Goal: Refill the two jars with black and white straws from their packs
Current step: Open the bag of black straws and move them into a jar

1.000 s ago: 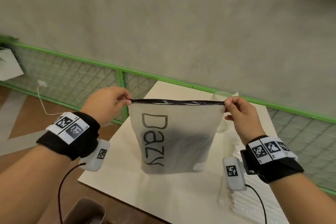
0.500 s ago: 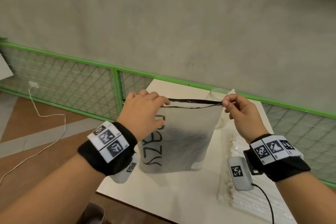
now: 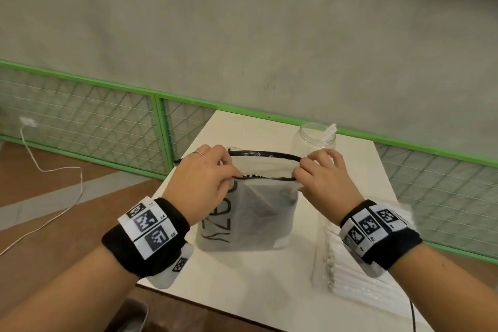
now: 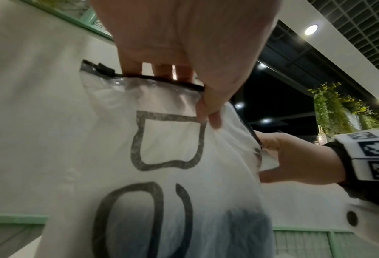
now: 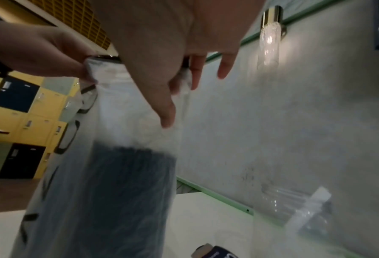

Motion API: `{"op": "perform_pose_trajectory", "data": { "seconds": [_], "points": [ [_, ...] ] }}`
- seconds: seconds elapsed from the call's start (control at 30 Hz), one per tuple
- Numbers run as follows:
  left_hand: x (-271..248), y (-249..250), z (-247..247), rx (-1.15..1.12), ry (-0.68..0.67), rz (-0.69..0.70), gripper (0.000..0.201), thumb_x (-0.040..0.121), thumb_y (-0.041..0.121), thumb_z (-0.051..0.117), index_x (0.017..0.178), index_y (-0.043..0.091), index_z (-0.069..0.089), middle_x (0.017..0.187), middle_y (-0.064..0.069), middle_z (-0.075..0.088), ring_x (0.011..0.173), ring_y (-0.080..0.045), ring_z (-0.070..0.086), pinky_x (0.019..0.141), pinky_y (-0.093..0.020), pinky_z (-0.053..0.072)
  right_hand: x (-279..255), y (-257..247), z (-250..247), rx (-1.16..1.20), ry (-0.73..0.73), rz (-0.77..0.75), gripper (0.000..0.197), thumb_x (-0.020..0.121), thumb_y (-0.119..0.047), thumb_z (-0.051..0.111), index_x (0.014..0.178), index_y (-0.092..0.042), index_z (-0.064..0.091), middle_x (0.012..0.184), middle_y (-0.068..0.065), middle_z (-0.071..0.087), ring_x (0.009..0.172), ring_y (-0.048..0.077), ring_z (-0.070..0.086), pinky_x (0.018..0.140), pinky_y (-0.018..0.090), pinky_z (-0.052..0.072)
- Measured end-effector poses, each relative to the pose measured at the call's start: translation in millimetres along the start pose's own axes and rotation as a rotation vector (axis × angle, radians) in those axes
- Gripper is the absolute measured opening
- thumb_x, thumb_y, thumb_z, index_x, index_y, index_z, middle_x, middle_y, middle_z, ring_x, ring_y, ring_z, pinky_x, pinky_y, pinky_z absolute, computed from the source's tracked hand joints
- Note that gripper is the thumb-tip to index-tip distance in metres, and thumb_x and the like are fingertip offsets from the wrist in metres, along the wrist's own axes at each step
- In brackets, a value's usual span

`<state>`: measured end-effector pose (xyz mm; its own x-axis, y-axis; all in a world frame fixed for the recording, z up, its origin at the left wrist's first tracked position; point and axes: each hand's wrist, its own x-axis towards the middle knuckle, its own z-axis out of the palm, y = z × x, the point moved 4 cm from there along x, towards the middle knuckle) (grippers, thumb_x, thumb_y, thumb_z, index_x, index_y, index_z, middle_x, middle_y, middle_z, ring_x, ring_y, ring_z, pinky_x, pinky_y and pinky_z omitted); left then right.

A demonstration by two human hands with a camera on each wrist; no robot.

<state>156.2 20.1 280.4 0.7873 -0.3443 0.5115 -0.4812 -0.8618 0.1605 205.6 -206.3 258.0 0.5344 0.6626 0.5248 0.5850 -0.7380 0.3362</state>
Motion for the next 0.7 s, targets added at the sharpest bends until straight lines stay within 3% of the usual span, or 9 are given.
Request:
{"op": "perform_pose_trajectory", "data": {
  "seconds": [0.07, 0.13, 0.27, 0.33, 0.4, 0.47, 0.53, 0.6, 0.7],
  "points": [
    [-7, 4, 3, -0.029, 0.001, -0.021, 0.025, 0.080, 0.035, 0.048, 0.083, 0.028, 0.071, 0.100, 0.008, 0.059, 0.089, -0.021, 0.054, 0.076, -0.040, 0.046, 0, -4, -1, 0.086, 0.040, -0.019, 0.026, 0.069, 0.002, 0.069, 0.073, -0.015, 0.049, 0.074, 0.002, 0.055, 0.077, 0.026, 0.048, 0.065, 0.034, 0.042],
    [-12, 8, 7, -0.069, -0.043, -0.086, 0.039, 0.082, 0.059, 0.043, 0.082, 0.032, 0.072, 0.110, 0.016, 0.059, 0.102, -0.015, 0.052, 0.090, -0.043, 0.040, 0, -6, -2, 0.183, 0.019, 0.044, 0.015, 0.072, -0.007, 0.064, 0.068, -0.013, 0.050, 0.074, 0.002, 0.056, 0.075, 0.021, 0.042, 0.054, 0.024, 0.031],
    [-11, 8, 23, 0.010, -0.285, -0.256, 0.071, 0.080, 0.073, 0.013, 0.081, 0.033, 0.072, 0.108, 0.025, 0.060, 0.109, -0.006, 0.048, 0.104, -0.042, 0.027, -11, -12, 8, 0.409, -0.025, 0.182, 0.013, 0.075, -0.018, 0.054, 0.072, -0.020, 0.042, 0.077, -0.004, 0.050, 0.066, 0.013, 0.038, 0.045, 0.023, 0.030],
    [-12, 11, 33, 0.084, -0.435, -0.296, 0.063, 0.082, 0.072, 0.021, 0.084, 0.032, 0.069, 0.100, 0.019, 0.062, 0.102, -0.007, 0.053, 0.110, -0.046, 0.018, -17, -17, 15, 0.547, -0.018, 0.253, 0.019, 0.075, -0.020, 0.051, 0.073, -0.028, 0.034, 0.076, -0.014, 0.037, 0.062, 0.006, 0.031, 0.050, 0.019, 0.032],
    [-16, 18, 39, 0.091, -0.492, -0.313, 0.049, 0.078, 0.074, 0.038, 0.096, 0.034, 0.060, 0.094, 0.015, 0.063, 0.097, -0.008, 0.058, 0.112, -0.049, 0.012, -22, -20, 20, 0.719, -0.015, 0.398, 0.021, 0.073, -0.021, 0.049, 0.072, -0.031, 0.030, 0.072, -0.016, 0.036, 0.062, 0.007, 0.037, 0.056, 0.021, 0.038],
    [-21, 25, 44, 0.099, -0.535, -0.305, 0.065, 0.066, 0.080, 0.048, 0.116, 0.038, 0.044, 0.099, 0.015, 0.063, 0.100, -0.010, 0.058, 0.110, -0.052, 0.013, -29, -24, 26, 0.900, -0.063, 0.568, 0.020, 0.070, -0.018, 0.049, 0.071, -0.031, 0.035, 0.072, -0.012, 0.049, 0.067, 0.019, 0.055, 0.062, 0.039, 0.051],
    [-23, 30, 51, 0.179, -0.521, -0.267, 0.070, 0.063, 0.077, 0.056, 0.117, 0.036, 0.040, 0.104, 0.013, 0.058, 0.103, -0.014, 0.054, 0.106, -0.052, 0.020, -33, -31, 26, 0.993, -0.082, 0.619, 0.018, 0.072, -0.020, 0.049, 0.075, -0.035, 0.040, 0.075, -0.003, 0.056, 0.073, 0.025, 0.061, 0.068, 0.047, 0.053],
    [-23, 32, 61, 0.209, -0.459, -0.226, 0.047, 0.068, 0.063, 0.062, 0.101, 0.030, 0.052, 0.099, 0.007, 0.055, 0.099, -0.020, 0.053, 0.092, -0.048, 0.031, -35, -35, 23, 1.043, -0.073, 0.581, 0.018, 0.077, -0.023, 0.049, 0.083, -0.039, 0.043, 0.082, -0.005, 0.058, 0.077, 0.019, 0.059, 0.071, 0.043, 0.052],
    [-23, 27, 75, 0.168, -0.412, -0.187, 0.024, 0.068, 0.046, 0.067, 0.072, 0.024, 0.055, 0.076, 0.003, 0.058, 0.075, -0.024, 0.060, 0.066, -0.034, 0.035, -38, -38, 16, 1.020, -0.067, 0.439, 0.023, 0.081, -0.021, 0.057, 0.101, -0.032, 0.054, 0.090, -0.019, 0.052, 0.083, 0.003, 0.053, 0.076, 0.019, 0.044]
  ]
}}
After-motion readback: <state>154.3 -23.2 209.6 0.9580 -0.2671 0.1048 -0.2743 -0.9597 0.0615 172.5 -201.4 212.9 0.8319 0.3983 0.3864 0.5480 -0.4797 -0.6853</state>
